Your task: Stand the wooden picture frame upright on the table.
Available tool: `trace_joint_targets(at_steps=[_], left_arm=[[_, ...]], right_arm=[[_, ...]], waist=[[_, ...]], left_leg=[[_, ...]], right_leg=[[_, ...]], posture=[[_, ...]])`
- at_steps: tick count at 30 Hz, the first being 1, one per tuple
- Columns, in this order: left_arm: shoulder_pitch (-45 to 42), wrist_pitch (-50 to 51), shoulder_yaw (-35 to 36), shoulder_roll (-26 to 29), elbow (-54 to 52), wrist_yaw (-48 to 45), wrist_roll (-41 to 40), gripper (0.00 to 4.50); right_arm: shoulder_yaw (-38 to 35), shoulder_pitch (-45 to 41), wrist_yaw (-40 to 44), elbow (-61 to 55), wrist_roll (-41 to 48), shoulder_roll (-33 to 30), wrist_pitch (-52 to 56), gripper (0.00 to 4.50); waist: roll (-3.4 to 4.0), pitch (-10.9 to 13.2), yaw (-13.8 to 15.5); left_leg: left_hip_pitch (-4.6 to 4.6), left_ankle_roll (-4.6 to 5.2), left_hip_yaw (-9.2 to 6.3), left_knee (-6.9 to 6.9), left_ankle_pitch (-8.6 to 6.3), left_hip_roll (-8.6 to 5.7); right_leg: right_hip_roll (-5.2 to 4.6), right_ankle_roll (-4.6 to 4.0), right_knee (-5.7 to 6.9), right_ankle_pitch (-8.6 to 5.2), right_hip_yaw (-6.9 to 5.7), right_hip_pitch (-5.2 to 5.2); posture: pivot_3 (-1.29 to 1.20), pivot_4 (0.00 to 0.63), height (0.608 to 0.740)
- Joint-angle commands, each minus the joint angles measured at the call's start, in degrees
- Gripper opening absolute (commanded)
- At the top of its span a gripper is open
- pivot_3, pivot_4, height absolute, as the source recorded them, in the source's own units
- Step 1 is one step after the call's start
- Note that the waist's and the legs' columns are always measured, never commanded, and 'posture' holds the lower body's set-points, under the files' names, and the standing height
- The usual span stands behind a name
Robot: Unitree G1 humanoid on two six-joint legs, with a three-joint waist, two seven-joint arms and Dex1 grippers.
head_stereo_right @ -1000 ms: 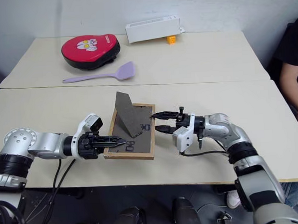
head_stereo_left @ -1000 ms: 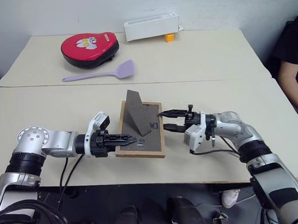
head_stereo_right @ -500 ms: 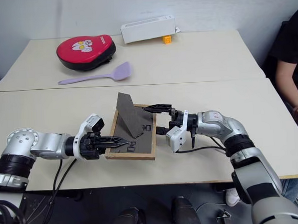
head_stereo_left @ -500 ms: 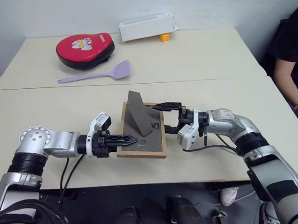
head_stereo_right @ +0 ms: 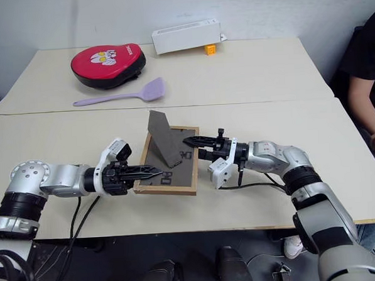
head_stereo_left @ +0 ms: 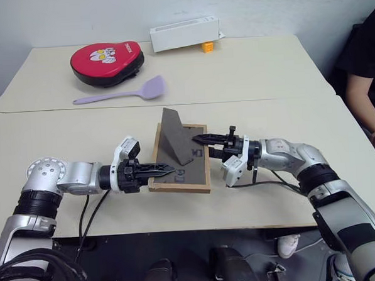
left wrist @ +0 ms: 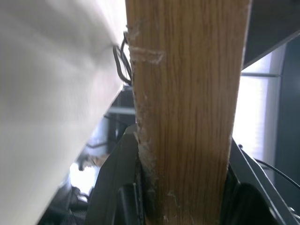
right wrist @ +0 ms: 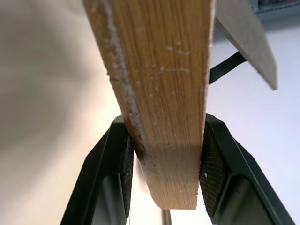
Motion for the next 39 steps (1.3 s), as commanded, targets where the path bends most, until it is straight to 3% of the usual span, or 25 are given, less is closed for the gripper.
trace_joint_targets(at_steps=[1, 5, 9, 12, 14, 15, 16, 18, 20, 22, 24, 28, 33, 39], left_arm=[[0.97, -1.91, 3.65, 1.92, -8.53, 0.97, -1.59, 2.24], [4.96, -4.32, 6.71, 6.44, -11.00, 2.17, -0.28, 3.54], [7.06, -4.65, 11.69, 11.24, -9.35, -4.43, 9.07, 3.56], [12.28, -18.27, 14.05, 16.29, -13.91, -20.31, 28.84, 3.56], [15.61, -31.07, 15.84, 16.62, -15.05, -30.20, 39.06, 3.56], [18.10, -41.01, 17.17, 16.01, -15.52, -35.42, 45.55, 3.73], [19.97, -50.80, 18.78, 14.72, -15.75, -39.13, 51.46, 3.93], [21.67, -60.94, 20.54, 12.54, -15.89, -43.16, 58.23, 4.43], [25.13, -70.85, 19.08, 12.60, -18.77, -49.49, 66.54, 4.50], [27.02, -74.68, 19.29, 8.95, -24.12, -49.71, 68.25, 4.50], [27.16, -75.34, 19.53, 4.95, -28.30, -46.75, 68.76, 4.50], [28.39, -73.53, 18.80, 1.54, -33.07, -46.22, 69.96, 4.50], [29.77, -71.16, 18.52, -1.22, -35.84, -45.41, 70.12, 4.50], [28.97, -71.08, 18.53, -2.79, -35.37, -45.52, 72.16, 4.50]], right_arm=[[0.24, -0.43, -3.35, -0.23, 1.18, 0.23, 0.38, 1.37], [0.74, -0.26, -4.84, -0.89, 1.23, -0.43, 0.11, 1.24], [0.83, 0.25, -4.90, -1.72, 2.19, -1.14, -0.49, 1.24], [0.65, 1.26, -3.24, -2.82, 5.13, -2.04, -1.45, 1.24], [1.27, 2.02, -0.31, -2.13, 9.80, -2.68, -2.21, 1.24], [1.99, 2.89, 3.63, -1.92, 16.78, -3.19, -1.35, 1.24], [2.99, 5.29, 12.58, -4.10, 29.79, -3.16, 4.11, 1.24], [3.92, 8.43, 24.63, -8.13, 46.10, -3.29, 11.90, 1.24], [-0.09, 12.93, 37.09, -19.50, 67.08, -2.67, 31.47, 1.24], [-4.90, 15.11, 43.03, -27.47, 84.24, -3.14, 54.59, 1.24], [-9.47, 15.26, 43.03, -29.89, 91.96, -2.75, 67.62, 1.24], [-13.26, 14.89, 41.82, -29.92, 95.00, -3.16, 87.20, 1.24], [-16.37, 14.92, 40.90, -26.71, 92.58, -1.31, 96.67, 1.24], [-16.09, 16.12, 43.90, -24.46, 85.48, 0.15, 96.67, 1.24]], waist=[[-0.01, -0.01, -0.01], [-0.01, -0.01, -0.34], [-0.01, -0.01, -0.19], [0.00, -0.01, -0.22], [0.01, 0.00, -0.15], [0.00, 0.00, -0.05], [0.00, 0.00, 0.04], [0.00, 0.00, 0.33], [0.00, 0.01, 0.61], [0.05, 0.03, 1.02], [0.16, 0.08, 1.58], [0.12, 0.05, 1.68], [0.12, 0.05, 1.51], [0.12, 0.05, 1.60]], left_leg=[[0.00, 0.00, -0.01, 0.00, 0.00, 0.03], [0.05, -0.01, 0.00, -0.10, 0.00, 0.02], [0.08, -0.03, -0.06, -0.12, 0.01, 0.01], [0.08, -0.03, -0.04, -0.18, 0.00, -0.03], [0.09, -0.03, 0.00, -0.27, 0.00, -0.03], [0.07, -0.03, 0.02, -0.30, 0.00, -0.02], [0.06, -0.03, 0.02, -0.29, 0.00, -0.02], [0.06, -0.03, -0.03, -0.24, 0.00, 0.04], [0.02, 0.03, -0.09, -0.13, -0.03, 0.07], [0.01, 0.11, -0.09, -0.07, -0.08, 0.06], [0.02, 0.26, -0.14, 0.01, -0.16, 0.08], [0.01, 0.30, -0.22, -0.01, -0.22, 0.08], [-0.02, 0.32, -0.14, -0.11, -0.24, 0.07], [-0.02, 0.34, -0.07, -0.05, -0.25, 0.05]], right_leg=[[0.00, 0.00, -0.02, 0.00, 0.00, 0.00], [0.04, 0.00, 0.00, 0.00, 0.12, -0.01], [0.10, -0.02, -0.07, -0.01, 0.15, -0.04], [0.11, -0.03, -0.08, -0.02, 0.15, -0.04], [0.14, -0.04, -0.11, -0.02, 0.14, -0.04], [0.15, -0.05, -0.13, -0.02, 0.13, -0.04], [0.14, -0.05, -0.21, -0.03, 0.12, -0.03], [0.14, -0.05, -0.40, -0.02, 0.02, 0.08], [0.08, -0.05, -0.39, -0.02, -0.03, 0.14], [0.01, -0.03, -0.35, -0.01, -0.02, 0.15], [-0.12, -0.02, -0.31, 0.00, -0.02, 0.21], [-0.13, 0.00, -0.35, 0.01, -0.09, 0.22], [-0.12, 0.00, -0.37, 0.01, -0.04, 0.14], [-0.10, 0.00, -0.32, 0.01, 0.01, 0.10]], posture=[[0.00, 0.150, 0.740], [0.00, 0.150, 0.740], [0.00, 0.150, 0.740], [0.00, 0.150, 0.740], [0.00, 0.150, 0.740], [0.00, 0.150, 0.740], [0.00, 0.150, 0.740], [0.00, 0.150, 0.740], [0.00, 0.150, 0.740], [0.00, 0.150, 0.740], [0.00, 0.150, 0.740], [0.00, 0.150, 0.740], [0.00, 0.150, 0.740], [0.00, 0.150, 0.740]])
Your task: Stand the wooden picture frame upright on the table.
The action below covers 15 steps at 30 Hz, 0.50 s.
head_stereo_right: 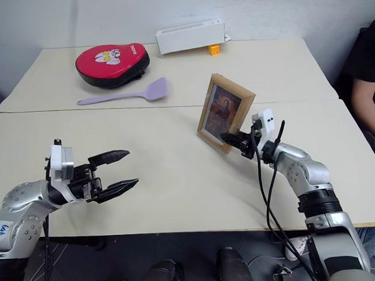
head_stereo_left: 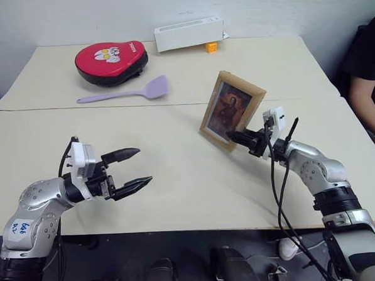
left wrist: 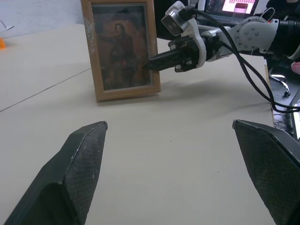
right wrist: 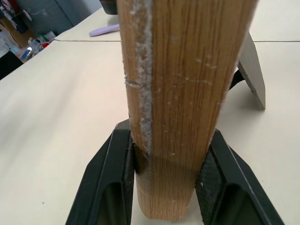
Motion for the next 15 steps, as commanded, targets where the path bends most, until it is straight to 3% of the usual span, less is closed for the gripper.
trace_joint_targets(at_steps=[1, 8, 15], left_arm=[[-0.80, -0.50, 0.71, -0.57, -1.58, -0.02, 1.00, 4.50], [-1.74, -0.69, 1.07, -0.95, -0.43, -1.06, 2.60, 4.50], [-1.46, -0.92, 1.43, -1.02, 0.66, -1.44, 3.51, 4.50]], right_arm=[[0.10, 0.86, 1.83, 1.16, -4.57, 0.69, -0.13, 1.24], [-1.75, 0.85, 2.75, 3.49, -10.38, 2.23, -3.64, 1.24], [-4.18, 3.06, 6.21, -1.92, -9.87, 1.36, -2.03, 3.48]], waist=[[0.00, 0.00, 0.00], [-0.01, -0.05, -0.09], [0.00, -0.05, 0.05]], left_leg=[[0.01, 0.01, 0.00, 0.00, 0.00, 0.00], [0.09, 0.00, 0.03, 0.00, 0.00, 0.00], [0.00, 0.00, -0.02, -0.05, 0.00, 0.00]], right_leg=[[0.00, 0.00, 0.00, 0.00, 0.01, 0.01], [0.01, 0.00, 0.03, 0.00, 0.03, 0.04], [0.00, 0.00, 0.00, 0.00, -0.01, 0.03]], posture=[[0.00, 0.150, 0.740], [0.00, 0.150, 0.740], [0.00, 0.150, 0.740]])
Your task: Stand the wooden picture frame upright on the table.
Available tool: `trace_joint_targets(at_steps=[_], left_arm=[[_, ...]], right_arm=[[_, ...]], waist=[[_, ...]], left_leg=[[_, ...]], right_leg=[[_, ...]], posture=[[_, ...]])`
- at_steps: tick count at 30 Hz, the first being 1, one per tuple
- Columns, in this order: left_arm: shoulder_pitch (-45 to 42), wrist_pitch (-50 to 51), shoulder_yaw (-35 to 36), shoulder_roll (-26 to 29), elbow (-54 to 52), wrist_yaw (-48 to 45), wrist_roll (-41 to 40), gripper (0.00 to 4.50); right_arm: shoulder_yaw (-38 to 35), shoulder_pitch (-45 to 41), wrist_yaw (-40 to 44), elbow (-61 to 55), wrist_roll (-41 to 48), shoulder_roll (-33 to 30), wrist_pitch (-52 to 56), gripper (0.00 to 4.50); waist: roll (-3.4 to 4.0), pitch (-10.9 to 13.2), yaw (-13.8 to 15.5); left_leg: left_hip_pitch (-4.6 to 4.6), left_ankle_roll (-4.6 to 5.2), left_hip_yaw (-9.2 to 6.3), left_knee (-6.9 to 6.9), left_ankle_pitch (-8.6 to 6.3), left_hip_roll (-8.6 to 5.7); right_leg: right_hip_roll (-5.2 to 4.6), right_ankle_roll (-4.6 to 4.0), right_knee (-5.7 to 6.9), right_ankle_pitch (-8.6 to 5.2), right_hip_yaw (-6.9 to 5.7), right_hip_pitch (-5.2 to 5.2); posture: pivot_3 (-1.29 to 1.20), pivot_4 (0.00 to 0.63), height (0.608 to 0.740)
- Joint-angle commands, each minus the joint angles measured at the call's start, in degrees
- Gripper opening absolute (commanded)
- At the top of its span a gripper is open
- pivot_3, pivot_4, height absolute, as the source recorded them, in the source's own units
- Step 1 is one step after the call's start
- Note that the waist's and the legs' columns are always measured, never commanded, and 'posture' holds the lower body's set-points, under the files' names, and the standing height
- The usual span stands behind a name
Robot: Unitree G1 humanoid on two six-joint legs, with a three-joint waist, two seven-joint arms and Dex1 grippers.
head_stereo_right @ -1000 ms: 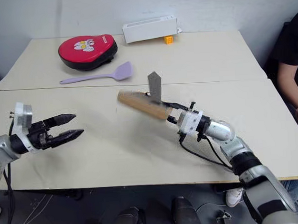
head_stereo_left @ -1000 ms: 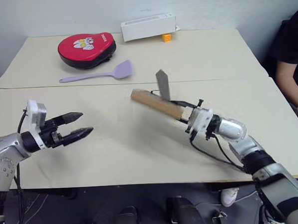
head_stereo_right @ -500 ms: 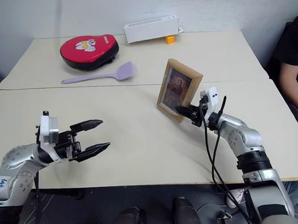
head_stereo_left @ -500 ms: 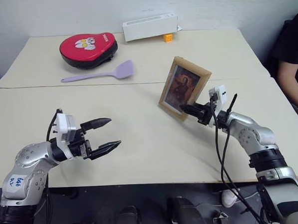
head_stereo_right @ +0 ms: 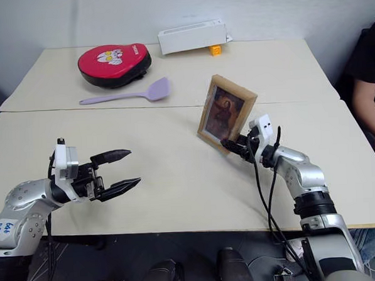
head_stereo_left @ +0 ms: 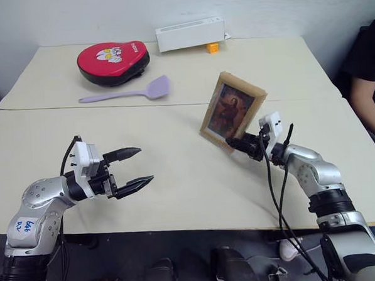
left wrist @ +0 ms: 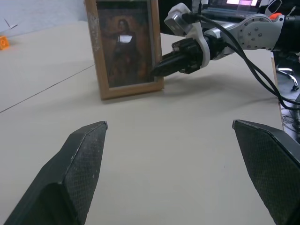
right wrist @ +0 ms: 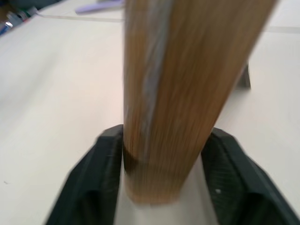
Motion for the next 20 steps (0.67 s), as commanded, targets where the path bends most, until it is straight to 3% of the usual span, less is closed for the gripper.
trace_joint_targets(at_steps=[1, 3, 4, 8, 14, 20], left_arm=[[-0.01, -0.88, 1.48, 0.11, 0.15, -0.69, 0.69, 4.50], [0.46, -1.35, 1.80, 0.28, 0.71, -0.94, 1.35, 4.50], [0.94, -1.61, 2.10, 0.46, 1.17, -1.00, 1.77, 4.50], [4.58, -5.95, 3.49, 1.60, 4.61, -0.54, 7.04, 4.50], [12.19, -15.39, 7.52, 4.17, 10.50, 0.03, 14.96, 4.50], [14.37, -19.54, 9.65, 4.69, 12.81, 0.06, 16.41, 4.50]], right_arm=[[-2.41, 1.60, 2.74, -5.33, 0.30, -1.77, 0.80, 3.83], [-2.84, 3.20, 3.91, -6.99, 0.05, -3.12, 1.38, 4.44], [-3.56, 4.20, 4.59, -7.69, 0.14, -3.93, 1.16, 4.48], [-7.60, 10.41, 11.30, -11.84, -0.29, -8.08, -7.39, 4.48], [-12.78, 22.57, 25.61, -11.44, -7.86, -15.58, -40.37, 4.48], [-13.69, 26.75, 28.94, -7.56, -8.74, -17.23, -50.33, 4.48]], waist=[[0.00, 0.00, -0.06], [0.00, 0.00, -0.06], [0.00, 0.00, -0.05], [0.00, 0.00, 0.00], [-0.01, 0.00, 0.01], [-0.01, 0.01, -0.07]], left_leg=[[-0.01, 0.01, 0.01, 0.00, 0.00, 0.00], [-0.01, 0.02, 0.01, 0.00, -0.01, 0.00], [-0.01, 0.02, 0.01, 0.01, -0.01, -0.01], [0.00, 0.04, 0.01, -0.03, -0.03, -0.01], [0.09, 0.18, 0.10, -0.07, -0.11, -0.04], [0.46, 0.40, 0.07, -0.17, -0.23, -0.01]], right_leg=[[0.00, 0.01, 0.00, 0.00, 0.01, 0.00], [0.00, 0.02, -0.01, 0.01, 0.01, 0.00], [0.00, 0.02, -0.02, 0.01, 0.02, 0.00], [0.00, 0.02, -0.11, 0.01, 0.01, 0.00], [0.01, 0.02, -0.14, 0.01, 0.05, 0.05], [-0.01, 0.04, -0.27, 0.02, 0.04, 0.40]], posture=[[0.00, 0.150, 0.740], [0.00, 0.150, 0.740], [0.00, 0.150, 0.740], [0.00, 0.150, 0.740], [0.00, 0.150, 0.740], [0.00, 0.150, 0.740]])
